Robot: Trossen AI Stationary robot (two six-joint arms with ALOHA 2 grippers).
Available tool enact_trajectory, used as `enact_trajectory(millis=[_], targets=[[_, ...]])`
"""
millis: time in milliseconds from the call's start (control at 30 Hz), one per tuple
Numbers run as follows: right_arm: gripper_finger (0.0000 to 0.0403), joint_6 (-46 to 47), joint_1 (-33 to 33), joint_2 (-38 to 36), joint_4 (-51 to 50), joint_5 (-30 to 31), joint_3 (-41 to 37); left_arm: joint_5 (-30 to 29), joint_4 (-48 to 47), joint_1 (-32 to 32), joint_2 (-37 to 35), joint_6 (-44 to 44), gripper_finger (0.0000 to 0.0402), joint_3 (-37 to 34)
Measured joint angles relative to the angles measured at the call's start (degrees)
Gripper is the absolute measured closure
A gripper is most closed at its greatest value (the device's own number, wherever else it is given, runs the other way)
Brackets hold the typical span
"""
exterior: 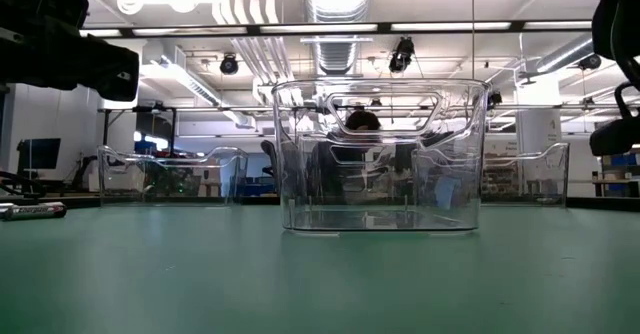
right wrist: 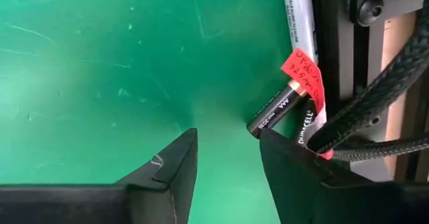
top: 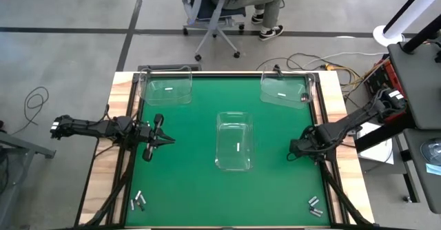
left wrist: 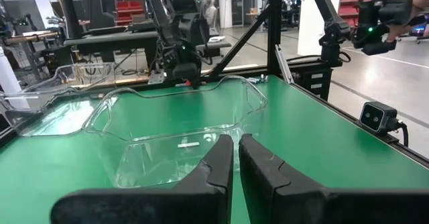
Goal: Sort batteries
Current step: Put the black battery into the top right transparent bin
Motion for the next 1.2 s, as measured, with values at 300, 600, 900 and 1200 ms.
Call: enact_trajectory(millis=[300, 600, 900, 1200], targets=[[0.0254, 3.0, 0.0, 0.3, -0.8, -3.6, 2.3, 0.0, 0.0, 0.0, 0.0, 0.0, 0.0394, 0.0], [0.0241, 5.5, 0.0, 0.3, -6.6, -1.8, 5.5, 0.0, 0.0, 0.0, 0.0, 0.0, 0.0394, 0.0], [0.0259, 4.7, 0.0, 6.0, -5.1, -0.4, 4.1, 0.0, 0.0, 0.0, 0.0, 0.0, 0.0394, 0.0], [0.0285, -3.4, 0.0, 14.7, -2.8, -2.4, 6.9, 0.0, 0.0, 0.0, 0.0, 0.0, 0.0394, 0.0]])
